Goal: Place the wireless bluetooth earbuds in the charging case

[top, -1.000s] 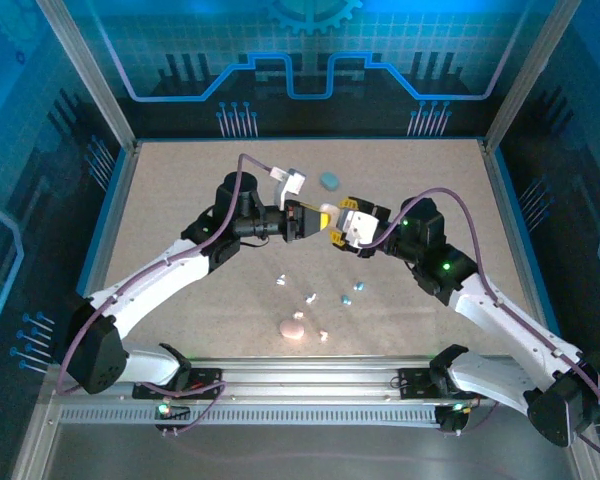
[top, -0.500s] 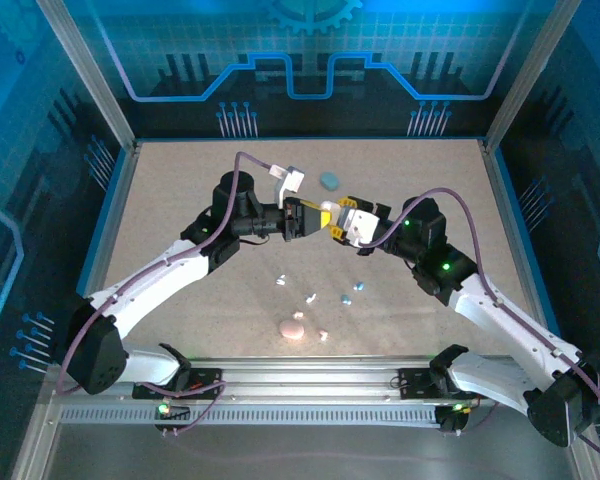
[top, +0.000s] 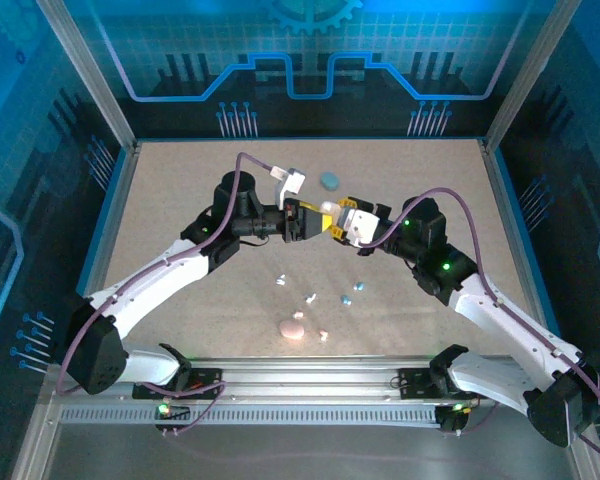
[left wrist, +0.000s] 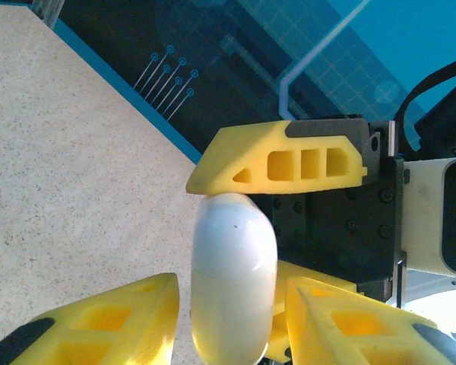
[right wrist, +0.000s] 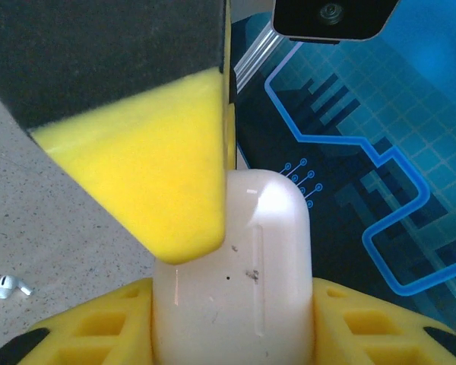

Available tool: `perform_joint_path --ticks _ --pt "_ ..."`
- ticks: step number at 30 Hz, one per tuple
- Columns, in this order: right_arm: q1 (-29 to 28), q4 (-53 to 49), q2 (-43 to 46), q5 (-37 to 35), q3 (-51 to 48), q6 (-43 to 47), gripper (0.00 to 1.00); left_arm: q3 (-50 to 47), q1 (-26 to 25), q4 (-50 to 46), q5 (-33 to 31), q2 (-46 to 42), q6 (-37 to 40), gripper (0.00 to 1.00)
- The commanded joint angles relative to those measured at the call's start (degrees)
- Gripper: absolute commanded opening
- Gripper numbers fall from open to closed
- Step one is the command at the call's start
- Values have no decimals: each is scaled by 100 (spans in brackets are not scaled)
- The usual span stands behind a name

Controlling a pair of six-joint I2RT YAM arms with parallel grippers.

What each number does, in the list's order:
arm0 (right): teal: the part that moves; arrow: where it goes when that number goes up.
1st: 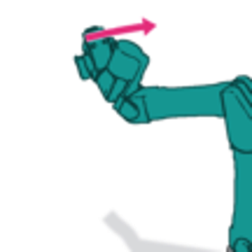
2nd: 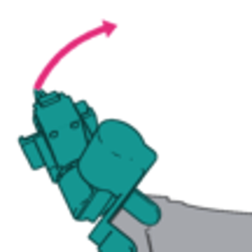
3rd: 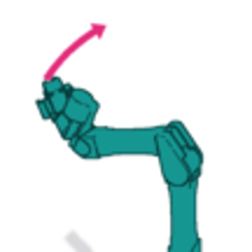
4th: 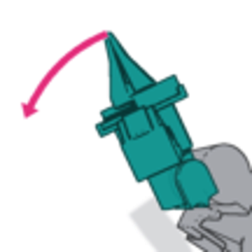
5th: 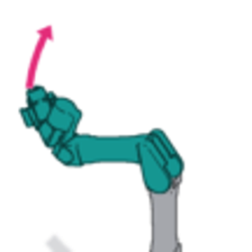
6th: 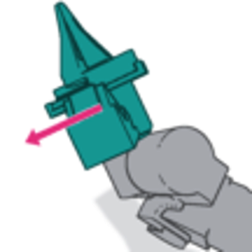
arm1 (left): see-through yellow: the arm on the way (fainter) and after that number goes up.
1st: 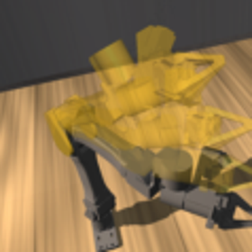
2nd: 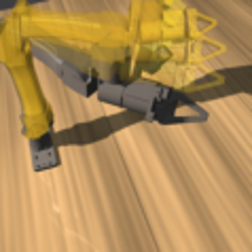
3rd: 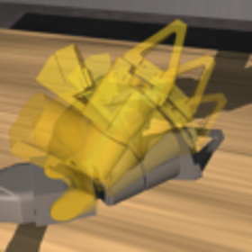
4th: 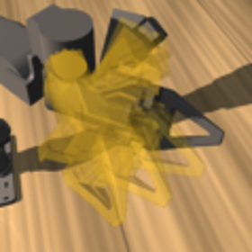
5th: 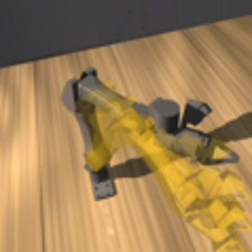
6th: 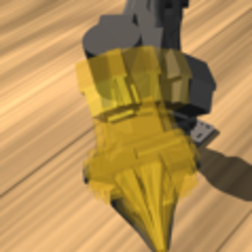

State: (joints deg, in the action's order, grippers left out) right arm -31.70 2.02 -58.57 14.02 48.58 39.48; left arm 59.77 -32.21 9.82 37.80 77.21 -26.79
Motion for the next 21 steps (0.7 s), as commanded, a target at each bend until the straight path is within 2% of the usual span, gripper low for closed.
perform_joint_path --ticks 1,21 --pt "42 -24 -30 121 149 11 43 245 -74 -201 61 69 187 42" --pt "-18 -134 -68 200 345 21 44 404 -146 -309 -119 216 174 38"
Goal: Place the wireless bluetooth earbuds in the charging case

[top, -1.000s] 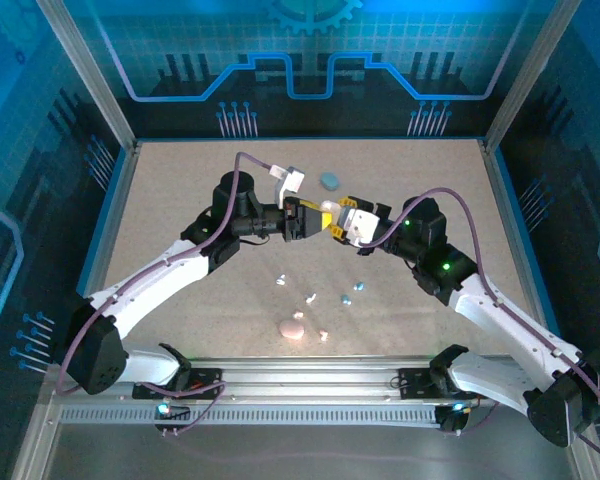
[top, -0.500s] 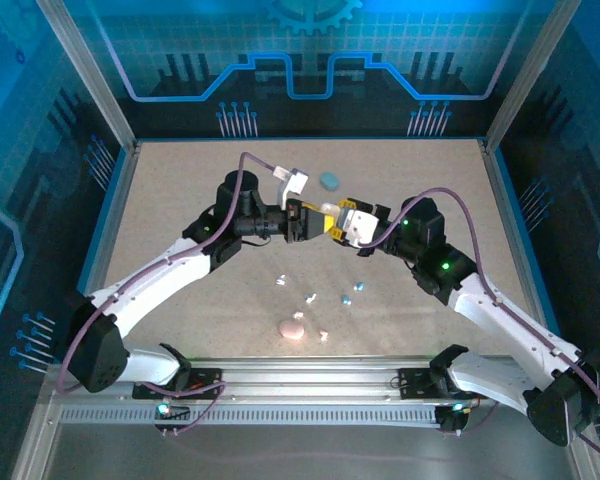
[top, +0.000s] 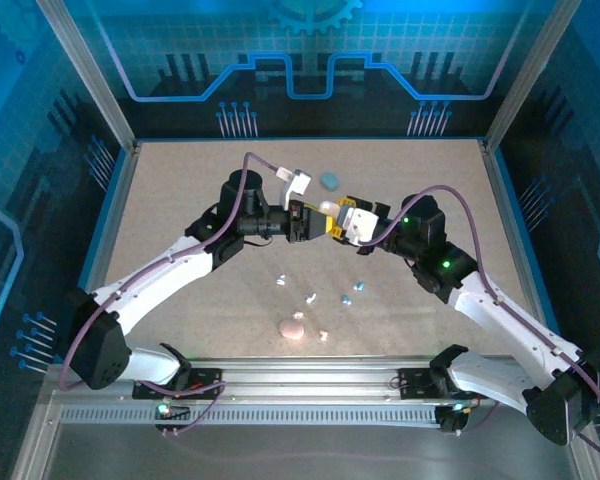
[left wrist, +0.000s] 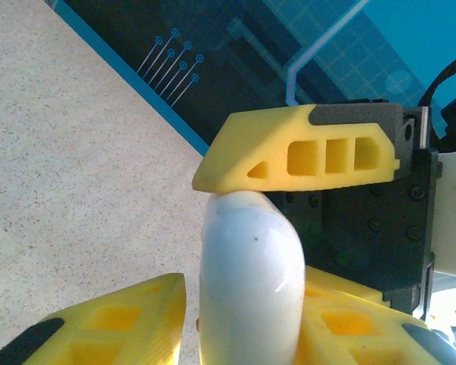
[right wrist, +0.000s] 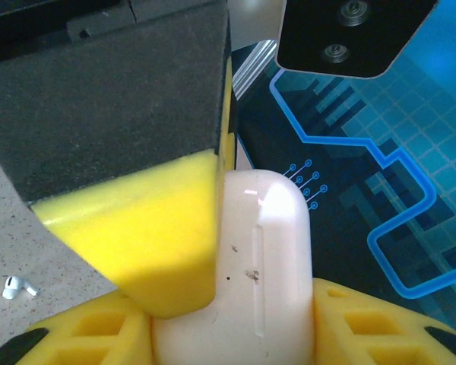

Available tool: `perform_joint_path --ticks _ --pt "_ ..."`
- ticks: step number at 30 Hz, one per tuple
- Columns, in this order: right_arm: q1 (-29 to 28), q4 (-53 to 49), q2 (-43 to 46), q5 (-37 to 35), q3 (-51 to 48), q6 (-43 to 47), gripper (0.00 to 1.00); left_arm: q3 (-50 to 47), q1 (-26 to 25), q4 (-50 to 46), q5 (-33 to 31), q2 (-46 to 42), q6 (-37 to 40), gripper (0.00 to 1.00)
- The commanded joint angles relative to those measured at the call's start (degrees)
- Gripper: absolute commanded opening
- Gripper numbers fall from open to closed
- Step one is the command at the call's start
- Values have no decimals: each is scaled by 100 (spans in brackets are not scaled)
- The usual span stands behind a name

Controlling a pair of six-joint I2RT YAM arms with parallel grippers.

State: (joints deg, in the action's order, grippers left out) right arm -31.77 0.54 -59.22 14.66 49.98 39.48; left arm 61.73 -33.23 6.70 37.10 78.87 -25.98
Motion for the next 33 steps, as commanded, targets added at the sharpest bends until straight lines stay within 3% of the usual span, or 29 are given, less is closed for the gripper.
perform_joint_path --ticks 1,10,20,24,29,33 --pt "-13 -20 -2 134 206 44 44 199 -51 -1 -72 41 93 37" --pt "-17 -63 34 154 214 84 44 168 -50 -13 -142 -3 102 35" --pt "-44 -119 80 247 206 198 46 161 -43 -99 -177 -21 188 23" --pt "-40 -206 129 175 295 -38 57 41 -48 5 -293 -133 309 19" --pt "496 -847 113 749 869 -2018 78 -807 -36 1238 -533 -626 936 17" --pt "1194 -1654 -365 1988 1621 -3886 79 -1966 -40 3328 -883 -923 1465 22"
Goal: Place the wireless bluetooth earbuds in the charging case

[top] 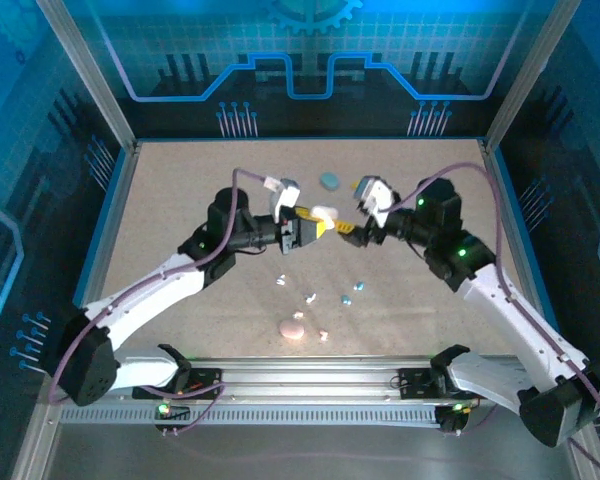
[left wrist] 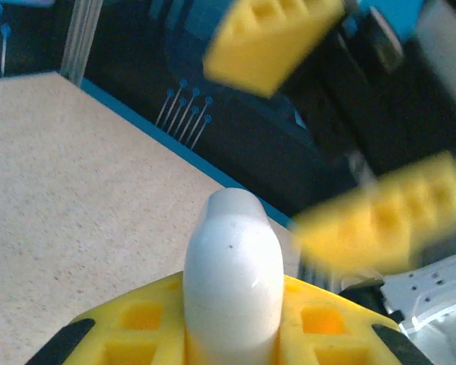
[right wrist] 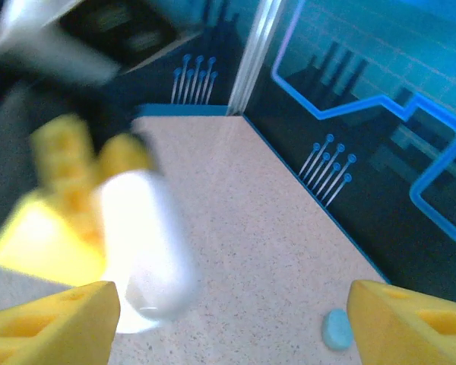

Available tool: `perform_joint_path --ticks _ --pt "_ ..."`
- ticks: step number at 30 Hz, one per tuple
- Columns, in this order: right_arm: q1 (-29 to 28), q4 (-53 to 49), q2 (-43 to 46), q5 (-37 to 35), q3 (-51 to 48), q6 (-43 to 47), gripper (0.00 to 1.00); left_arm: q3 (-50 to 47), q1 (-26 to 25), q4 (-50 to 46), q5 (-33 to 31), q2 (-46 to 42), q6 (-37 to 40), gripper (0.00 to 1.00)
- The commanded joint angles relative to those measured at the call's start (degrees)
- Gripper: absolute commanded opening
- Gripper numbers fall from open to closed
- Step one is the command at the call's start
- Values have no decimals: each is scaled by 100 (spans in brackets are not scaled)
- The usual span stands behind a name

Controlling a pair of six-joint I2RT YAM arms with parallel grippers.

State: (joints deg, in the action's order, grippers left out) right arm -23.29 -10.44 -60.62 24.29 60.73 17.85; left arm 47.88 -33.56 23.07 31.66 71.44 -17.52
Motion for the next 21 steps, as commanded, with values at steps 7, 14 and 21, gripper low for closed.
perform_joint_path --ticks 7,14,21 --pt "411 -1385 -1066 2632 1292 -2377 77 -1293 -10 3517 -597 68 853 20" --pt "226 -1813 -1497 2525 1499 -2271 77 -1540 -3 4578 -637 434 636 19" --pt "62 -1907 -1781 2430 1685 -2174 77 -1510 -10 4628 -623 461 555 19"
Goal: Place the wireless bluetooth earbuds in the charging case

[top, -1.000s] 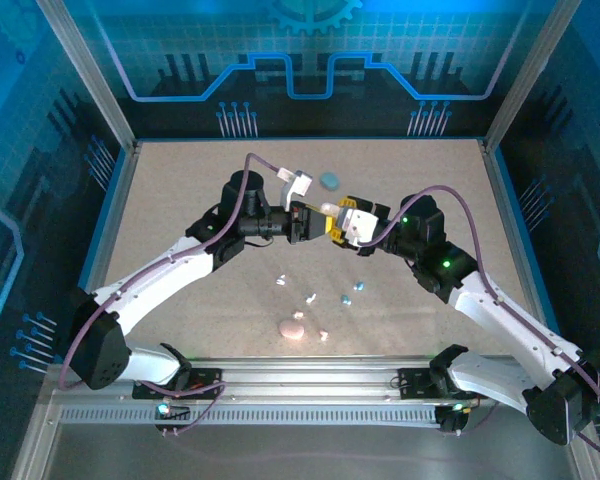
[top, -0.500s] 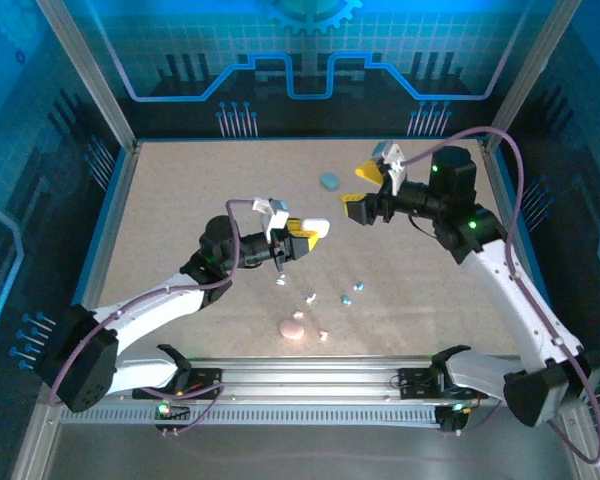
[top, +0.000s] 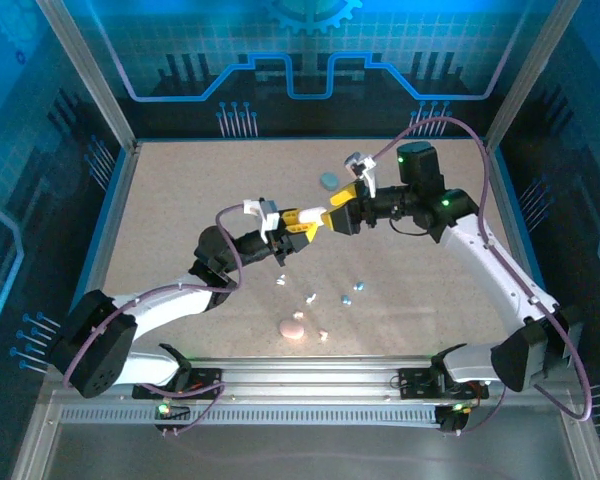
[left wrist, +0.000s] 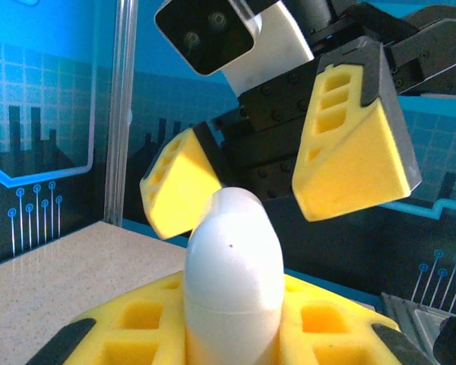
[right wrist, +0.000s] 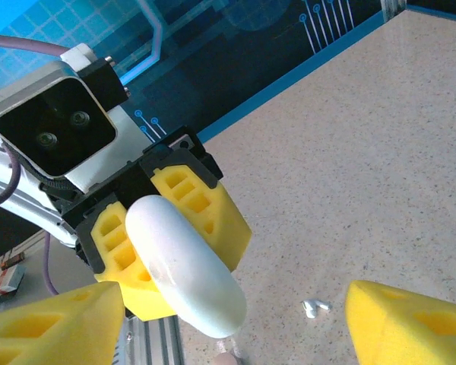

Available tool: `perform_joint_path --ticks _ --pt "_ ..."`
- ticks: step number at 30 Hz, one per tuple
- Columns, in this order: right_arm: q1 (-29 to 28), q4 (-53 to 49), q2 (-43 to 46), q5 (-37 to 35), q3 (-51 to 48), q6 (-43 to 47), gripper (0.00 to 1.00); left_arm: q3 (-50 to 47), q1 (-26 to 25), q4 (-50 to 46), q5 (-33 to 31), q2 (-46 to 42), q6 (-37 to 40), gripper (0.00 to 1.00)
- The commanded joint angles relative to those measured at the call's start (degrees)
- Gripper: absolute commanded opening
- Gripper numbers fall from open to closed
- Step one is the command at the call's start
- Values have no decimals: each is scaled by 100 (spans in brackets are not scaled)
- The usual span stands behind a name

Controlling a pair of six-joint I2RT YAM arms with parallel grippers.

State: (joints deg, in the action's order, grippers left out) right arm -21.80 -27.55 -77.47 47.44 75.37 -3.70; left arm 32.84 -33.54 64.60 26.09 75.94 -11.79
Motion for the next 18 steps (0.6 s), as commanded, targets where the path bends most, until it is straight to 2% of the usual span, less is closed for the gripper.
perform_joint_path --ticks 1,11,18 --pt "-97 -213 -133 82 242 -16 77 -6 -7 477 -52 13 -25 19" --pt "-123 21 -282 -399 342 -194 75 48 -17 501 146 -9 -139 19" --pt "-123 255 -399 -376 578 -434 75 -14 -12 371 174 -127 -10 19"
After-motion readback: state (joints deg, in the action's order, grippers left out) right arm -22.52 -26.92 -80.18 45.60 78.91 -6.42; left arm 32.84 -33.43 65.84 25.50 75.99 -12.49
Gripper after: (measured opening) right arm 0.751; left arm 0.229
